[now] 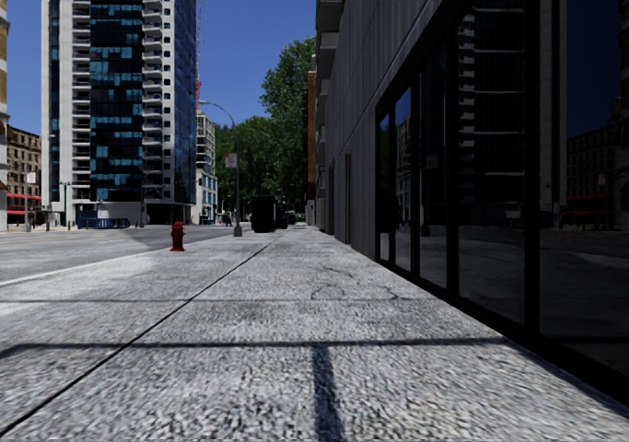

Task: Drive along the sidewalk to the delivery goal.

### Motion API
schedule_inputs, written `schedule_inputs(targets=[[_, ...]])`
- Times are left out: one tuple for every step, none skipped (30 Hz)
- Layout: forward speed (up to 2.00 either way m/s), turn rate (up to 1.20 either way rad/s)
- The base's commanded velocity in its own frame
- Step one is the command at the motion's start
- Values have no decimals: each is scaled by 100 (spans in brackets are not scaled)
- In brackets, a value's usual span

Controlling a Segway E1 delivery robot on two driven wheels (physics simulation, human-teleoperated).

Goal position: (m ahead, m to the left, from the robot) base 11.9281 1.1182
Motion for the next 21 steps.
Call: schedule_inputs(targets=[[197, 0], [197, 0], [197, 0], [197, 0], [197, 0], [197, 13], [197, 31], [197, 38], [197, 39], [197, 28], [197, 6], [197, 0], [197, 0], [197, 0], [197, 0], [197, 0], [197, 0], [197, 0], [197, 0], [197, 0], [197, 0]])
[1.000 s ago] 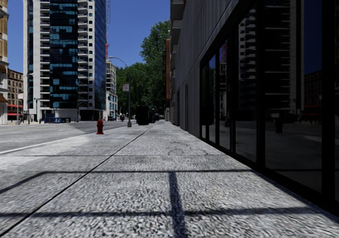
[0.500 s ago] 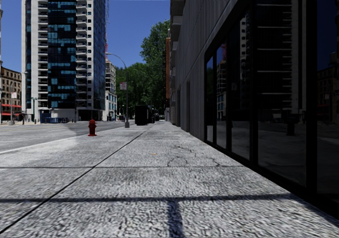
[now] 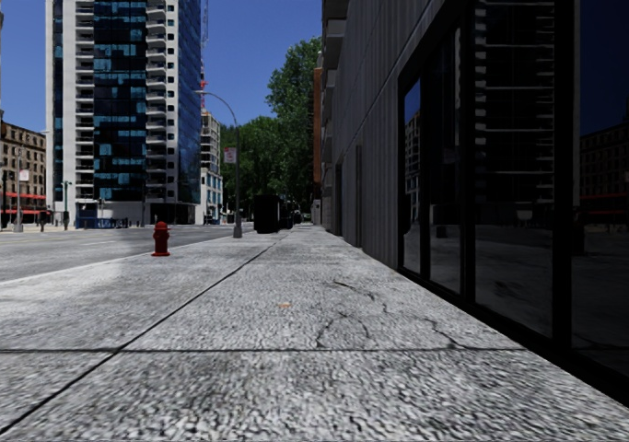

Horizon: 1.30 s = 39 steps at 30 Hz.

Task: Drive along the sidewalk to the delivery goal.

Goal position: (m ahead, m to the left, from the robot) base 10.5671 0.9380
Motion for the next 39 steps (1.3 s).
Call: schedule_inputs(targets=[[197, 0], [197, 0], [197, 0], [197, 0], [197, 0], [197, 0], [197, 0], [197, 0], [197, 0], [197, 0], [197, 0], [197, 0], [197, 0], [197, 0], [197, 0], [197, 0], [197, 0], [197, 0], [197, 0], [197, 0], [197, 0], [197, 0], [197, 0], [197, 0], [197, 0], [197, 0], [197, 0], [197, 0], [197, 0], [197, 0], [197, 0], [197, 0], [197, 0], [197, 0], [197, 0], [197, 0], [197, 18], [197, 39], [197, 51]])
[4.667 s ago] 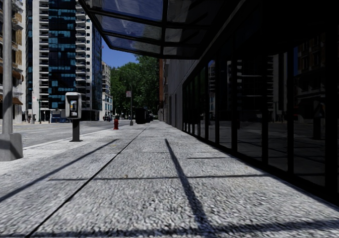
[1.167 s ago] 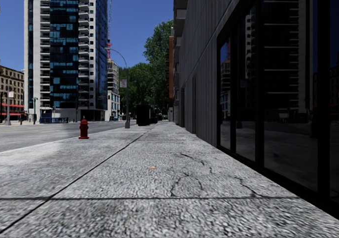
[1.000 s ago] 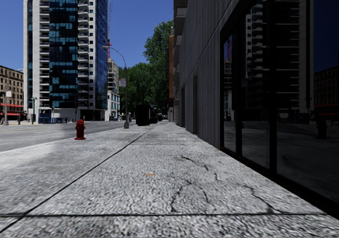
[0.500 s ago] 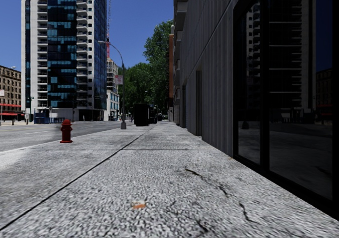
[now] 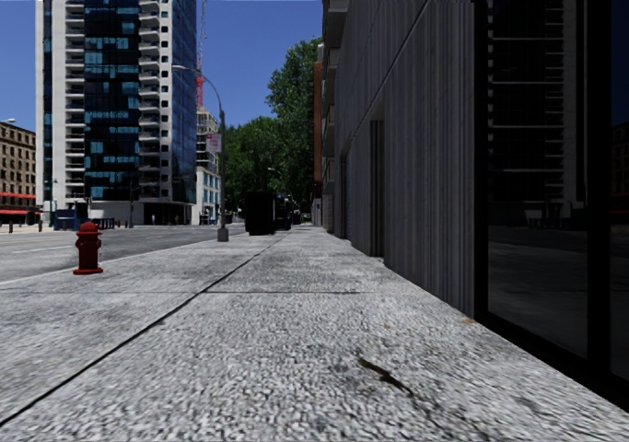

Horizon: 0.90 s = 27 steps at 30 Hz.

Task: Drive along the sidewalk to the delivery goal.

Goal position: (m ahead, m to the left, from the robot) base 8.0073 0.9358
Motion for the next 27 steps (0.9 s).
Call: schedule_inputs(targets=[[197, 58], [197, 61], [197, 61], [197, 61], [197, 53], [197, 8], [197, 2], [197, 0], [197, 0], [197, 0], [197, 0], [197, 0], [197, 0], [197, 0], [197, 0], [197, 0], [197, 0], [197, 0], [197, 0], [197, 0], [197, 0], [197, 0], [197, 0], [197, 0], [197, 12], [197, 27], [197, 39]])
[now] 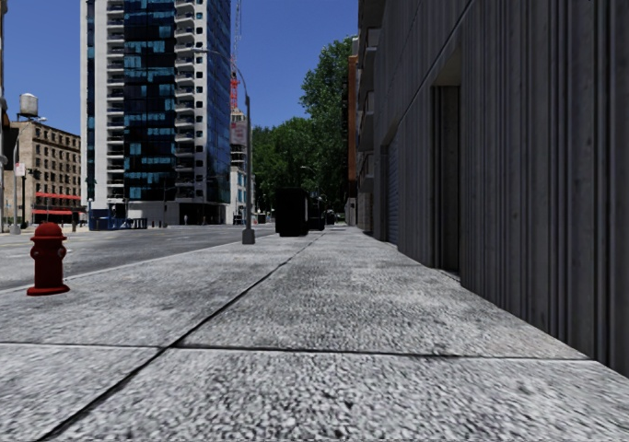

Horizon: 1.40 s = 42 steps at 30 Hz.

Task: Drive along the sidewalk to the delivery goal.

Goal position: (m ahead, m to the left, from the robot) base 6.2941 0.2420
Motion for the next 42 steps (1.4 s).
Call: schedule_inputs(targets=[[197, 48], [197, 52], [197, 53], [197, 42], [197, 3], [197, 0], [197, 0], [197, 0], [197, 0], [197, 0], [197, 0], [197, 0], [197, 0], [197, 0], [197, 0], [197, 0], [197, 0], [197, 0], [197, 0], [197, 0], [197, 0], [197, 0], [197, 0], [197, 0], [197, 0], [197, 0], [197, 0], [197, 0], [197, 0], [197, 0], [197, 0], [197, 0], [197, 0], [197, 0], [197, 0], [197, 0], [197, 0], [197, 0], [197, 0], [197, 0], [197, 0], [197, 0]])
